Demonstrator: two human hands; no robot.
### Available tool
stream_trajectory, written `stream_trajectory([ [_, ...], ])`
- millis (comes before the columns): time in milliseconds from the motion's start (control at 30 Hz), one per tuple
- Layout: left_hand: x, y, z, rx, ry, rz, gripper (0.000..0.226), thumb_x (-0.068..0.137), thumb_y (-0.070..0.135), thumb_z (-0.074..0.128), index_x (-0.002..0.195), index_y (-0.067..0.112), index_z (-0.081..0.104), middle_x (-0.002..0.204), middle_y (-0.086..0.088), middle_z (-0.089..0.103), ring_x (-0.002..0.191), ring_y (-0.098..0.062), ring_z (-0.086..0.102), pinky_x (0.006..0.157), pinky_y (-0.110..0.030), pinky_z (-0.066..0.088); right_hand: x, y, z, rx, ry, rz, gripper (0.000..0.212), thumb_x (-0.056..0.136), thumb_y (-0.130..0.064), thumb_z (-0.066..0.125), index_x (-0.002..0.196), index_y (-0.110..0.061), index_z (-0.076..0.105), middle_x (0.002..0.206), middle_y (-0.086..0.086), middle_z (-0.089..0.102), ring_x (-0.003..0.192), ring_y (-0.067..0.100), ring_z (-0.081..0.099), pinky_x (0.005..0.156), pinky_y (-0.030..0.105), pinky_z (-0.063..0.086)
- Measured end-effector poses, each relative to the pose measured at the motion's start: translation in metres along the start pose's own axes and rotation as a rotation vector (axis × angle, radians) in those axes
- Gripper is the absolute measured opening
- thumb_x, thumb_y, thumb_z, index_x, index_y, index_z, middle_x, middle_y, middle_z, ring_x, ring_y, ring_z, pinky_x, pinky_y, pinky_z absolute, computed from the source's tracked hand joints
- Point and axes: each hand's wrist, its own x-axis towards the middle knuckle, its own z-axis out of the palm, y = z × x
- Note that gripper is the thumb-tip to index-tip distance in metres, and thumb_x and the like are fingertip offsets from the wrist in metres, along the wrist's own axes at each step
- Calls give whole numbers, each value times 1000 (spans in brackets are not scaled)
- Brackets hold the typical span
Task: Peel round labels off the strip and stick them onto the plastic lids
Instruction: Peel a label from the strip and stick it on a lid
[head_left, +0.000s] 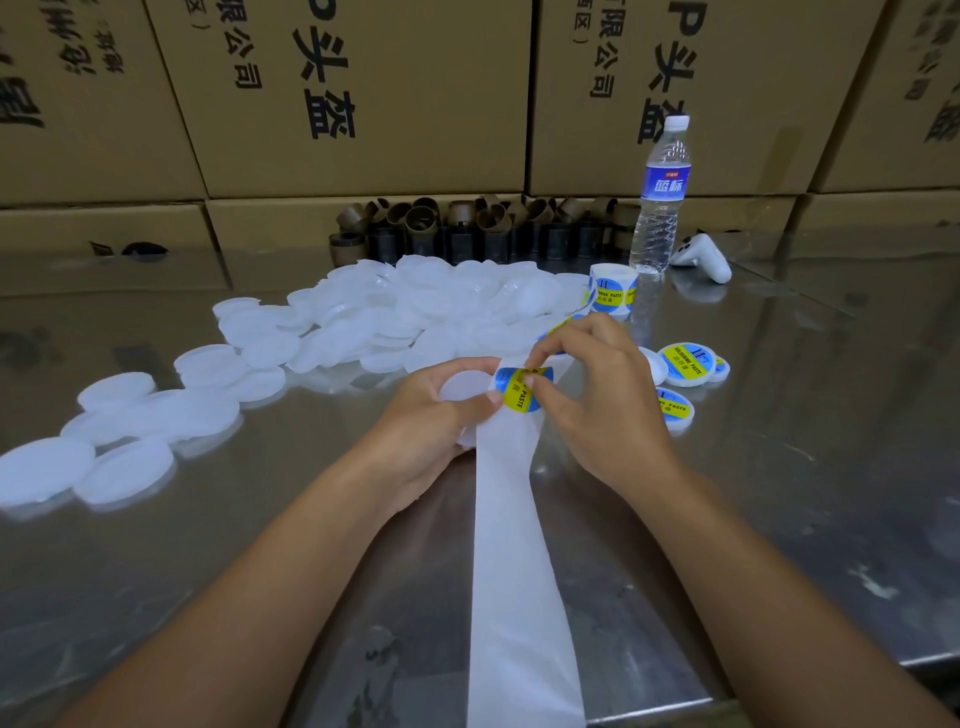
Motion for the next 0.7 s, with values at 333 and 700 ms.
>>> stream_trajectory([
  [333, 3, 0, -2, -102, -14, 30, 23, 92, -2, 54, 98, 15, 68, 89, -8, 74, 77, -20, 70, 74, -31, 58, -1, -1, 1, 54, -38, 58, 21, 79, -4, 57, 76, -23, 49, 80, -8, 59, 82, 17, 57, 74, 37, 47],
  [700, 1, 2, -1, -100, 9, 27, 24, 93, -2, 54, 98, 17, 68, 86, -7, 71, 71, -17, 69, 70, -27, 57, 0, -1, 3, 64, -18, 56, 39, 77, 4, 51, 66, -32, 39, 79, -11, 53, 80, 11, 53, 70, 27, 43],
])
